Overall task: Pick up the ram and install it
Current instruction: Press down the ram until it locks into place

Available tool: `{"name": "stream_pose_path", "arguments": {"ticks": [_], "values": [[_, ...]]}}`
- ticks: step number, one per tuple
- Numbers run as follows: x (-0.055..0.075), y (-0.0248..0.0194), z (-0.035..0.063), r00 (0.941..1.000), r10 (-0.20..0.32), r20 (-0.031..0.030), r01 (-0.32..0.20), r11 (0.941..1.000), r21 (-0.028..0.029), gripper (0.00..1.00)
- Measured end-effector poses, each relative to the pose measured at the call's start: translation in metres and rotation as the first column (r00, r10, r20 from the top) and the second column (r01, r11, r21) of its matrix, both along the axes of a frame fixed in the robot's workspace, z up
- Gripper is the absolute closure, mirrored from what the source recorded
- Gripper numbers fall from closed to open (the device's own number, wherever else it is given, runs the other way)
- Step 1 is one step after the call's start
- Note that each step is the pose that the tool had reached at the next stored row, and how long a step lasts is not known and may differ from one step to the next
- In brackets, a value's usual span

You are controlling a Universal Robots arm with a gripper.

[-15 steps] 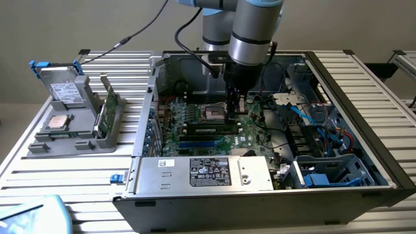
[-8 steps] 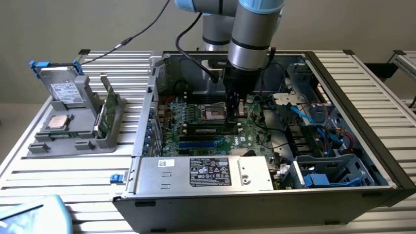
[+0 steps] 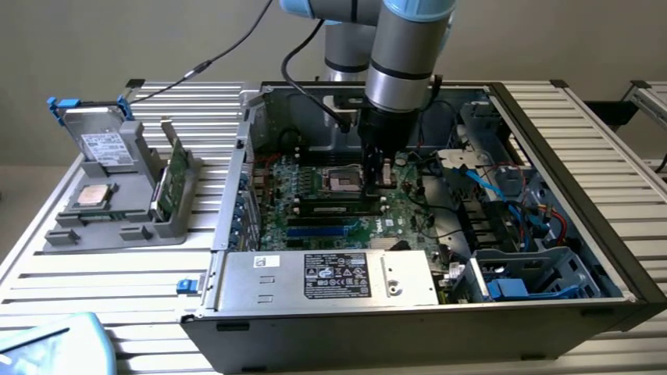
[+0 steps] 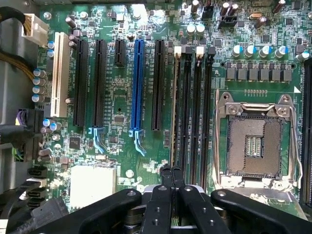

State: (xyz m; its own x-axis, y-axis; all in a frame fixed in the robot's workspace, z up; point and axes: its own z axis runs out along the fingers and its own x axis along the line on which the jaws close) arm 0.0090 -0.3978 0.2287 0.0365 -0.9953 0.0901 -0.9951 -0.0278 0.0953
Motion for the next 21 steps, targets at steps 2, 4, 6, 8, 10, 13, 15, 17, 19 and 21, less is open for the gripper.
{"name": "stream_pose_path", "arguments": {"ticks": [2, 4, 6, 8, 10, 13, 15, 17, 19, 21], "values": [[-0.001, -0.0002, 0.0059, 1.0, 0.0, -0.0008, 0.0, 1.0, -0.0014, 0.89], [-0.002, -0.0002, 0.0073, 1.0, 0.0, -0.0007, 0.0, 1.0, -0.0013, 0.89], [-0.004, -0.0002, 0.0073, 1.0, 0.0, -0.0007, 0.0, 1.0, -0.0013, 0.89], [-0.006, 0.0, 0.0074, 1.0, 0.0, -0.0008, 0.0, 1.0, -0.0016, 0.89], [-0.009, 0.0006, 0.0074, 1.0, -0.001, -0.0007, 0.001, 1.0, -0.0018, 0.89], [-0.013, 0.0009, 0.0074, 1.0, -0.001, -0.0007, 0.001, 1.0, -0.0018, 0.89], [-0.015, 0.0011, 0.0074, 1.0, -0.001, -0.0007, 0.001, 1.0, -0.0019, 0.89], [-0.017, 0.0011, 0.0074, 1.0, -0.001, -0.0008, 0.001, 1.0, -0.002, 0.89], [-0.02, 0.0014, 0.0074, 1.0, -0.001, -0.0008, 0.001, 1.0, -0.0023, 0.89], [-0.022, 0.0015, 0.0074, 1.0, -0.001, -0.0007, 0.001, 1.0, -0.0026, 0.89]]}}
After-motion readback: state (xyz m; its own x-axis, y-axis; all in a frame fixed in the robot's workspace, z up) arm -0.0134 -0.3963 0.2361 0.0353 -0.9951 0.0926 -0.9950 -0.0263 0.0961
